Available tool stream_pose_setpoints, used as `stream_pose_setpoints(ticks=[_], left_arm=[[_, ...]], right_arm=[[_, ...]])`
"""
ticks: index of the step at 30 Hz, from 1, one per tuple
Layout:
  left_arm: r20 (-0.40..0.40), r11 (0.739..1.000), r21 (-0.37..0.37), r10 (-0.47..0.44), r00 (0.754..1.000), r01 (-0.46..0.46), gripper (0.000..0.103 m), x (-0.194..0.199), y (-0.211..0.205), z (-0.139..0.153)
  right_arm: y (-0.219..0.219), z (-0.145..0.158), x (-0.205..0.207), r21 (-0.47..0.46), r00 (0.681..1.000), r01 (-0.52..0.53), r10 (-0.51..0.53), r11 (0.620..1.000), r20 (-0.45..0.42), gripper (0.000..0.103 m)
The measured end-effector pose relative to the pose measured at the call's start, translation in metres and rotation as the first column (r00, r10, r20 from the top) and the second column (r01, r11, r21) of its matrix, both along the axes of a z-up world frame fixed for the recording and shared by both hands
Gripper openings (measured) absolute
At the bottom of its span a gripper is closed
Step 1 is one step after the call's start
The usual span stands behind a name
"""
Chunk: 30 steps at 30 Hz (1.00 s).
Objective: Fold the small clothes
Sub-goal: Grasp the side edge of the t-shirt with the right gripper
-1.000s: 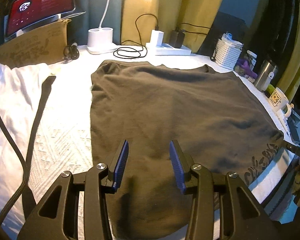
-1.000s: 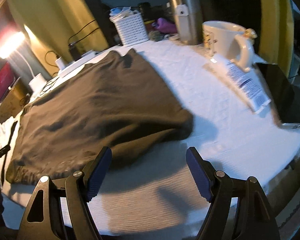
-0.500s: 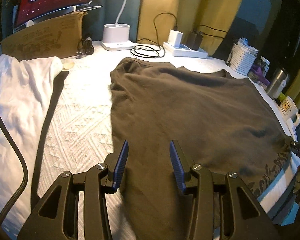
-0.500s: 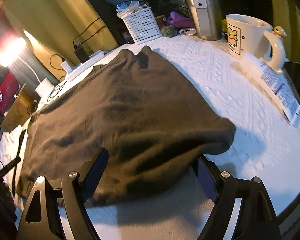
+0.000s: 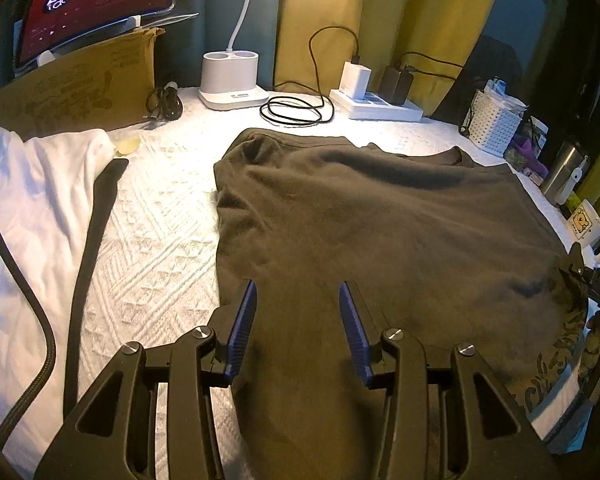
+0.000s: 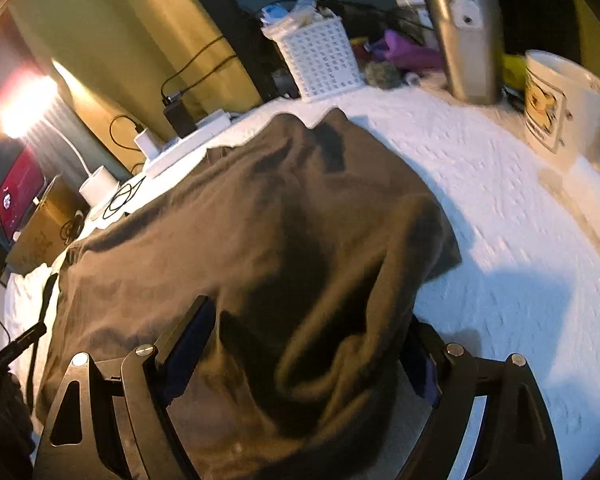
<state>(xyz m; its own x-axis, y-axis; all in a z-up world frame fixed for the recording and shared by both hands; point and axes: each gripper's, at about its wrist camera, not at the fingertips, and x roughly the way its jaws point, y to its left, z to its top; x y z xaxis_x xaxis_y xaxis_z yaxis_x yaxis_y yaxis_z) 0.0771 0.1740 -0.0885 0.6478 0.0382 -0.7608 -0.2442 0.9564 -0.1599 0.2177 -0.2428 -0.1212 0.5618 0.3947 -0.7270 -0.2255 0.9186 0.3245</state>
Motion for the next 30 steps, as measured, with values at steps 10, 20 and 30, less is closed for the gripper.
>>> stream_pose_setpoints(ticks=[10,20,30], left_arm=[[0.010,1.000,0.000,0.027,1.000,-0.027,0.043,0.009,0.010,0.001],[0.019,1.000,-0.018,0.003,1.000,-0.003,0.043,0.016,0.012,-0.003],[0.053,0.999,-0.024,0.034,0.998,-0.033,0.043,0.002,0.033,-0.001]], right_arm=[[0.022,-0.003,0.018,-0.011,0.997,-0.075,0.075,0.997,0.007,0.080],[0.016,-0.008,0.031,0.052,0.997,-0.071,0.072,0.996,-0.029,0.023],[0.034,0.025,0.025,0.027,0.997,-0.064,0.063,0.998,0.036,0.018]])
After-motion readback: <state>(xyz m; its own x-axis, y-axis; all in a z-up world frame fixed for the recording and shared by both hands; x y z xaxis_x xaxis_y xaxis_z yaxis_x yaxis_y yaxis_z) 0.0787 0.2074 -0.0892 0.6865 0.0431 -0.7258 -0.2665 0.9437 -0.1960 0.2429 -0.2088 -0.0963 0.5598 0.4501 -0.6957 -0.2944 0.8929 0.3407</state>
